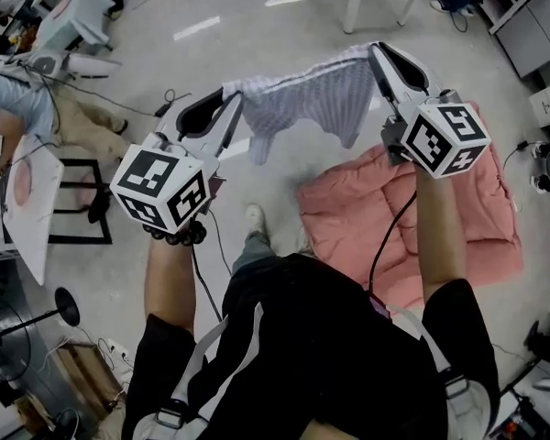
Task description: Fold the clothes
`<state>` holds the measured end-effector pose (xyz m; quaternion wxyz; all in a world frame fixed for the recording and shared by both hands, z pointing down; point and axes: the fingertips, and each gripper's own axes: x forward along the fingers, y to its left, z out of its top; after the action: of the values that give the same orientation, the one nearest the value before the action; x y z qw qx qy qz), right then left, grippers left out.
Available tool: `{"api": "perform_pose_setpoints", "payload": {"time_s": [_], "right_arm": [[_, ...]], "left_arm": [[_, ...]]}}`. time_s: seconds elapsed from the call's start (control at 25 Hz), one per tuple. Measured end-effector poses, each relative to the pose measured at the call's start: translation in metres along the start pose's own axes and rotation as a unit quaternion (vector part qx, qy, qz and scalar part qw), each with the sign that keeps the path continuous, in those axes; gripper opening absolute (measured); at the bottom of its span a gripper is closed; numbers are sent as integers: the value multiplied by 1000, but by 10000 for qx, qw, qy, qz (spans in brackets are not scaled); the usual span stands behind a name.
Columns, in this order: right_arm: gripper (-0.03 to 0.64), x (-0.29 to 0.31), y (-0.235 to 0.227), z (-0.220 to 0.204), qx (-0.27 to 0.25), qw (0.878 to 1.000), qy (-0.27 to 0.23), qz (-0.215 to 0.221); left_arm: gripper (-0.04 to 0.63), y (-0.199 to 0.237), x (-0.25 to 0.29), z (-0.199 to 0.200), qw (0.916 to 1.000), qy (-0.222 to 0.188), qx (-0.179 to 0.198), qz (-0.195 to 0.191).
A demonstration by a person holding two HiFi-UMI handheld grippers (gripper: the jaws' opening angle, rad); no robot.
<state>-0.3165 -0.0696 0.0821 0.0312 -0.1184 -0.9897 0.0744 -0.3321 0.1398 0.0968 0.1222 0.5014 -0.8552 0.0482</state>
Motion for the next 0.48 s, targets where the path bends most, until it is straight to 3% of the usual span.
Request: {"api": "perform_pose_setpoints", "payload": {"time_s": [0.2,0.48], "right_arm": [[37,-23,8,14,-60,9997,-117,-229],[37,-109,3,6,-209,9968,-130,-765]], "left_arm": [[68,-21,-16,8,9995,-88,46,-285],[69,-90,-26,-8,9971,-203,-13,-735]]}}
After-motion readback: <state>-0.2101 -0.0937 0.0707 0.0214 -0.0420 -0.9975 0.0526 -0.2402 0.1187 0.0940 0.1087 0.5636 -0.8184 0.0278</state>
